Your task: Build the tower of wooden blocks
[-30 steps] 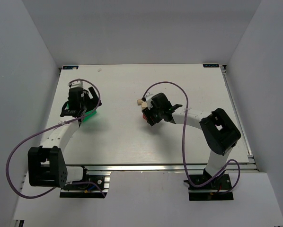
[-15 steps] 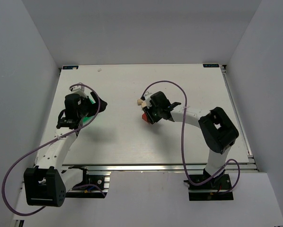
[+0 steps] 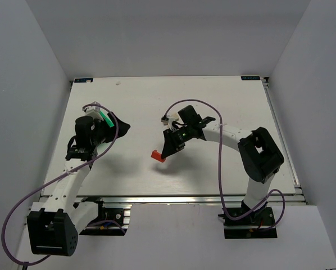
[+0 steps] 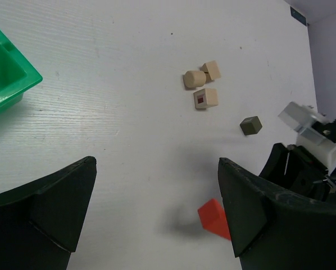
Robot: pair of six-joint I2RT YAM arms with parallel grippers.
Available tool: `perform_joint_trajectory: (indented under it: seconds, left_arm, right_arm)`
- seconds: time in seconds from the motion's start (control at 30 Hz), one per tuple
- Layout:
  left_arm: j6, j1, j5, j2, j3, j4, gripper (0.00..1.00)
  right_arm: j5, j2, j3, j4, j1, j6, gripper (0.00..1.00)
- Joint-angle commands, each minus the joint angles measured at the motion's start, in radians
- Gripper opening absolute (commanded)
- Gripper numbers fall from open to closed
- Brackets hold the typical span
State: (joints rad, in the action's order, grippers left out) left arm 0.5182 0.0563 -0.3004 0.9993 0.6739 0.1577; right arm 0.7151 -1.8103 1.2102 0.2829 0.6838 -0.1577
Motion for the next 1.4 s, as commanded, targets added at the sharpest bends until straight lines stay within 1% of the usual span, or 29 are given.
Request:
perform_joint_trajectory:
  seconds: [0.0,0.03,0.07,0.1,0.23,0.3,0.4,0.53,0.63,0.9,1.0,1.07,1.2,1.23,1.3,1.37]
  left_arm:
    - [0.026,0.004,-0.020,-0.042,-0.010,-0.004,0.98]
    - [0.032,0.004,-0.023,-0.044,-0.010,-0.004,0.98]
    - [0.032,0.004,-0.029,-0.047,-0.011,-0.006,0.98]
    - [0.034,0.004,-0.031,-0.053,-0.011,-0.007,0.98]
    - [0.040,0.004,-0.022,-0.060,-0.008,0.008,0.98]
    - [0.042,0.004,-0.023,-0.064,-0.013,0.002,0.98]
    - [0.042,0.004,-0.025,-0.067,-0.011,0.003,0.98]
    - [0.039,0.004,-0.042,-0.064,-0.020,-0.010,0.98]
    - [0.042,0.004,-0.042,-0.054,-0.020,-0.015,0.98]
    - [0.042,0.004,-0.057,-0.044,-0.022,-0.026,0.98]
    - [0.042,0.004,-0.055,-0.045,-0.025,-0.027,0.98]
    - [0.040,0.004,-0.055,-0.045,-0.020,-0.024,0.98]
    - [0.037,0.004,-0.054,-0.045,-0.017,-0.020,0.98]
    - [0.037,0.005,-0.055,-0.045,-0.019,-0.020,0.98]
    - [0.037,0.004,-0.059,-0.047,-0.017,-0.018,0.98]
    - [0.037,0.004,-0.055,-0.050,-0.017,-0.017,0.98]
  right_arm:
    - [0.286,-0.046,0.020,-0.016,-0.006,-0.135,0.15]
    - [0.319,-0.081,0.028,-0.019,-0.007,-0.153,0.15]
    - [0.384,-0.099,0.035,-0.010,-0.007,-0.169,0.15]
    - [0.406,-0.119,0.051,-0.007,-0.007,-0.183,0.13]
    - [0.307,-0.164,0.072,0.045,-0.010,-0.187,0.15]
    - [0.320,-0.173,0.074,0.048,-0.012,-0.197,0.15]
    - [0.282,-0.214,0.081,0.068,-0.012,-0.197,0.17]
    - [0.245,-0.264,0.094,0.064,-0.021,-0.203,0.16]
    - [0.209,-0.280,0.103,0.058,-0.032,-0.209,0.18]
    - [0.185,-0.316,0.109,0.064,-0.055,-0.209,0.19]
    - [0.175,-0.319,0.103,0.058,-0.064,-0.210,0.26]
    - [0.159,-0.317,0.103,0.059,-0.066,-0.210,0.34]
    - [0.147,-0.317,0.103,0.067,-0.078,-0.204,0.43]
    - [0.142,-0.317,0.103,0.067,-0.081,-0.204,0.48]
    - [0.139,-0.316,0.101,0.067,-0.084,-0.200,0.52]
    - [0.133,-0.314,0.098,0.070,-0.089,-0.198,0.53]
